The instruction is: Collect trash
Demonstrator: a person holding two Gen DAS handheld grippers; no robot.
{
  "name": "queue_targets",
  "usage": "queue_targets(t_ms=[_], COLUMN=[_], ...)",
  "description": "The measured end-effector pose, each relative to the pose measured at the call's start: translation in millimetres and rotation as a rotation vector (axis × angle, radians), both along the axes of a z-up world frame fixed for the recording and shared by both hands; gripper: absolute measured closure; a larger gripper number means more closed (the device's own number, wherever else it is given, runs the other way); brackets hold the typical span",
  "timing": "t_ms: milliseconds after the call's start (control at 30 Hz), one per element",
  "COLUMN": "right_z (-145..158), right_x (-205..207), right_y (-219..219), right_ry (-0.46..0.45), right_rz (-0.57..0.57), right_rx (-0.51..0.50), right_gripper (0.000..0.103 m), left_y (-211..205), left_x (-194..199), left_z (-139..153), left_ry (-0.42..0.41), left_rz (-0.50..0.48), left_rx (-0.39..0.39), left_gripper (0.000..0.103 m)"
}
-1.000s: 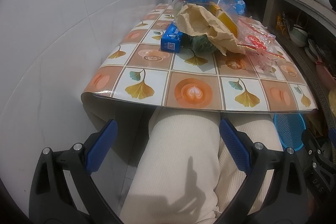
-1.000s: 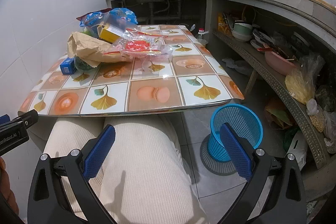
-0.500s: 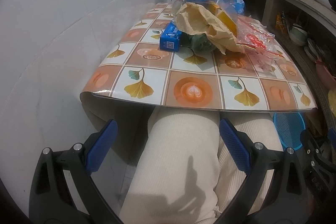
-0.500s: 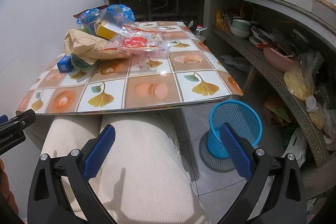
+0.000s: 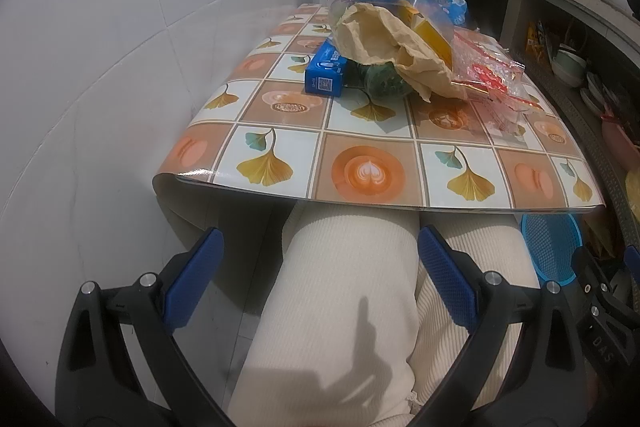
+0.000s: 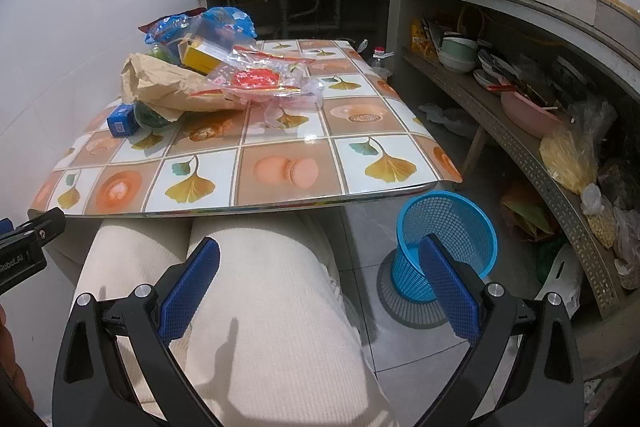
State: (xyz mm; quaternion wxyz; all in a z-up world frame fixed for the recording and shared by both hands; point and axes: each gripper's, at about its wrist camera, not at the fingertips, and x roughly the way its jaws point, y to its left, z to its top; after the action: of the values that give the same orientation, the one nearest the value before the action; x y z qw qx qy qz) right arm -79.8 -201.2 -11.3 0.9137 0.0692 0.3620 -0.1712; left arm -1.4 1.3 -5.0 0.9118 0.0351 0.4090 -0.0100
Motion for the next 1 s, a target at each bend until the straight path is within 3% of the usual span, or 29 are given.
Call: queue_targets(t_ms=[367, 600, 733, 900, 1000], right_z=[-2.4, 5.7, 13.5, 27.5, 34.5], right_x=[8.5, 15.5, 25.5, 44.4, 63.6], right_y=[-4.3, -20.9, -30.3, -39.5, -51.0], right_ry=[0.009, -0.07, -0.129, -0.188, -0.189], right_rz=[0.034, 0.031, 0.043, 0.095, 0.13], right_rx=[0.016, 0.007, 0.017, 0.03, 0.111], right_gripper=[0.006, 0.006, 0.006, 0.006, 0.006], left_y=[1.2, 6.5, 12.2, 22.1, 19.6], left_x=[6.8, 22.7, 36.1, 53.9, 67.4], left_z=[-2.9, -6.0, -3.5, 8.5, 15.2], left_ry=[0.023, 0.037, 0.01, -0.086, -0.112], left_rz=[-0.002, -0.037, -0.132, -0.175, -0.186], left_rx=[-0.016, -0.049, -0.138, -0.279, -0.287], left_gripper=[0.009, 0.009, 0.009, 0.009, 0.009])
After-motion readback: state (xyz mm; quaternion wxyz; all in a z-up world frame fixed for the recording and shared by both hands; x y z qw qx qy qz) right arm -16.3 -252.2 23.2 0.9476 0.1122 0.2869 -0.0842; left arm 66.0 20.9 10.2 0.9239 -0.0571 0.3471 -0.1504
